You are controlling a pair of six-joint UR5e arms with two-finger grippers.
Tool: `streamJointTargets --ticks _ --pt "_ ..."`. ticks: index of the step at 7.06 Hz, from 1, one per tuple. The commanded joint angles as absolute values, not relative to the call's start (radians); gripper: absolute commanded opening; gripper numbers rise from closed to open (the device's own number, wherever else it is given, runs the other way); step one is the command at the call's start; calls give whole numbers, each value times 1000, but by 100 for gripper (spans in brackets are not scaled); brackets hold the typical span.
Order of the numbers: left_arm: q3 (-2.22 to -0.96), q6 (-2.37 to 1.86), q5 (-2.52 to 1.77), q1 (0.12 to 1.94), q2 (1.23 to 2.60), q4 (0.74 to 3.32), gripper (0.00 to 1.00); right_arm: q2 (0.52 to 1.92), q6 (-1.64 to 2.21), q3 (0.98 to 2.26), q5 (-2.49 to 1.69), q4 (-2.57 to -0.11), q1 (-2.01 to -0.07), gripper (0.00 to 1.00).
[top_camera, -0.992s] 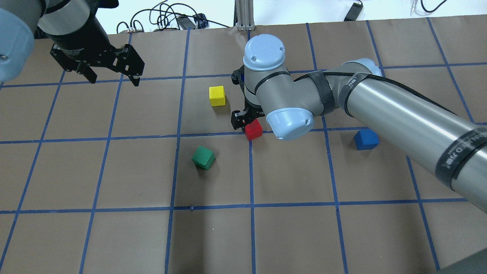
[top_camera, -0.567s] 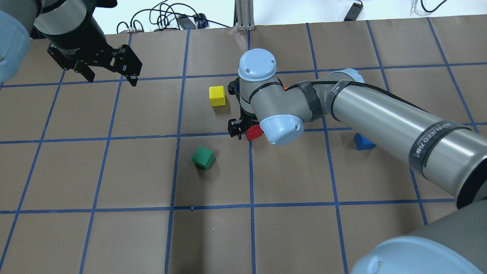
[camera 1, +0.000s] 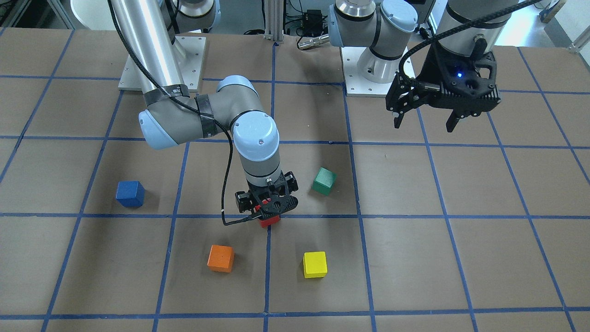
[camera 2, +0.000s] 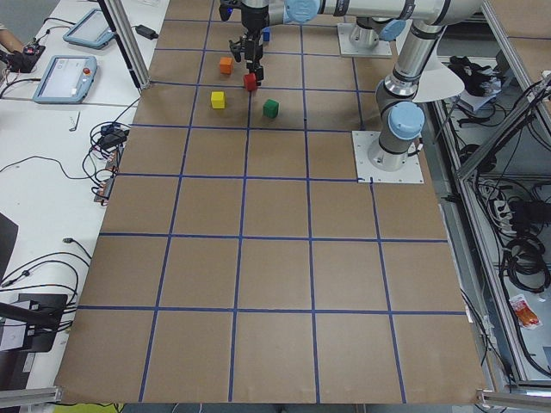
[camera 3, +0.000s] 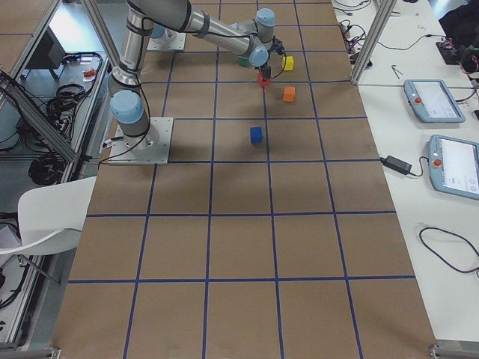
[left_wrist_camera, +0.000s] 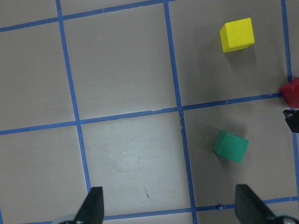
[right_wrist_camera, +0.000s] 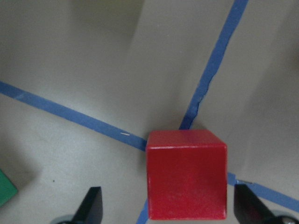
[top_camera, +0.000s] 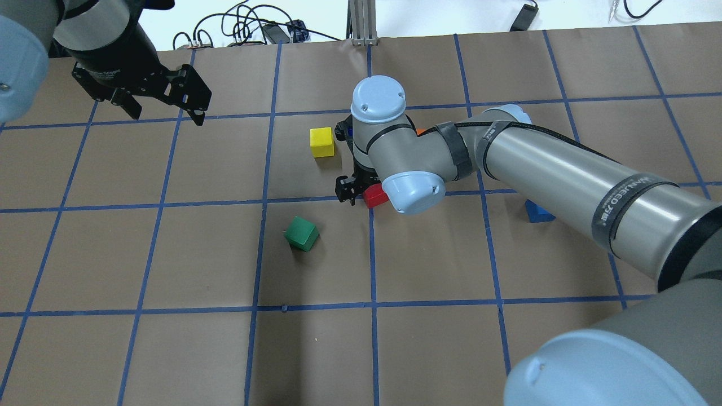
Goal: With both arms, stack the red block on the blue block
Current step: 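Lower the right gripper and close it on the red cube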
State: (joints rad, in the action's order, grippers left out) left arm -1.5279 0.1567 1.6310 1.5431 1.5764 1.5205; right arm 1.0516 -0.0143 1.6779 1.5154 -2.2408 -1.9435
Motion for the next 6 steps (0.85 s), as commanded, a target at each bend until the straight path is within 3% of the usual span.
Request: streamJointTargets --ticks 1,3,4,5,6 --pt "-1532 153 1632 1546 1580 1517 100 1029 -15 1655 1516 -2244 -1944 100" --pt "-1529 147 1631 1546 1577 1517 100 1025 -41 1649 1525 -2243 -1944 38" --pt "-1532 141 1629 1548 1574 1517 100 1025 -70 1648 1528 -2237 -1942 14" --pt "-1532 146 1623 1548 1577 1517 100 1026 -64 1647 1520 -2227 -1942 0" --pt "-1534 158 1587 1546 1577 1517 100 1031 -60 1646 1520 -2220 -1942 0"
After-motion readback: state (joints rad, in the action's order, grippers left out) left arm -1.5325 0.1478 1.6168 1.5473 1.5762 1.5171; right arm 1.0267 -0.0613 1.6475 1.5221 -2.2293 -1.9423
